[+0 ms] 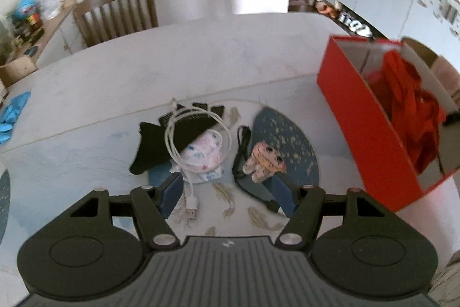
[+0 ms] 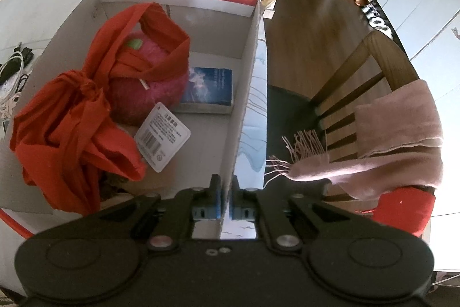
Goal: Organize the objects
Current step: 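Return the left tool to the pile and grasp the cartoon face pouch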
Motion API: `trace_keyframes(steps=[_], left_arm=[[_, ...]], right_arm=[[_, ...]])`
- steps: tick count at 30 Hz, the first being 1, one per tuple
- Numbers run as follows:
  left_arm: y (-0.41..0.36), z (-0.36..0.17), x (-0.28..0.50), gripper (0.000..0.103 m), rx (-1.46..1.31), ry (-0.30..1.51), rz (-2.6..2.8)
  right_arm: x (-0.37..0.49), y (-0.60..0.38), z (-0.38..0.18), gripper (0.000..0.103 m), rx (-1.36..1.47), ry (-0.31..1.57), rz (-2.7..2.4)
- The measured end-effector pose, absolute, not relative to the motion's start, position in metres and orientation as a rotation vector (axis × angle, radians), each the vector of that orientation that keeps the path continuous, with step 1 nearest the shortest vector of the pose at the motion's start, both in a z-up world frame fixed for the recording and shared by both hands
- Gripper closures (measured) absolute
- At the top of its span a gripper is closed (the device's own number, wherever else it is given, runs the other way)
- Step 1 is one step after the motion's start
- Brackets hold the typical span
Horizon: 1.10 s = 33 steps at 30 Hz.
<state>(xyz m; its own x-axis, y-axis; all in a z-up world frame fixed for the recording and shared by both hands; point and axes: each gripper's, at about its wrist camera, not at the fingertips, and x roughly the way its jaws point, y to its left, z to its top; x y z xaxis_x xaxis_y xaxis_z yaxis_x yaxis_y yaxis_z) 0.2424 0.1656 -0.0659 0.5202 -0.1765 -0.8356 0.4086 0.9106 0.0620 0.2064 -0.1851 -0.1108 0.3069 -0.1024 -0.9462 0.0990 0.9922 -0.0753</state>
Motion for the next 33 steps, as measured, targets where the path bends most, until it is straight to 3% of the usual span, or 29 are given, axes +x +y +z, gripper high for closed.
trace_keyframes(steps=[21,26,33], left_arm=[[0.094,-0.152,0.283,0.036,0.504,1.021,-0.512],[0.087,-0.157,0.287,0.048,0.513,1.034,-0.503],[0.083,-0.156,0.289,0.054,0.521,1.039,-0.503]], right_arm=[[0.206,-0.189,-0.113,0.1,0.031,1.253,-0.145],[0.206,-0.188,-0.113,0.1,0.031,1.252,-0.145],[0.205,-0.189,-0.113,0.1,0.026,1.251,-0.143]])
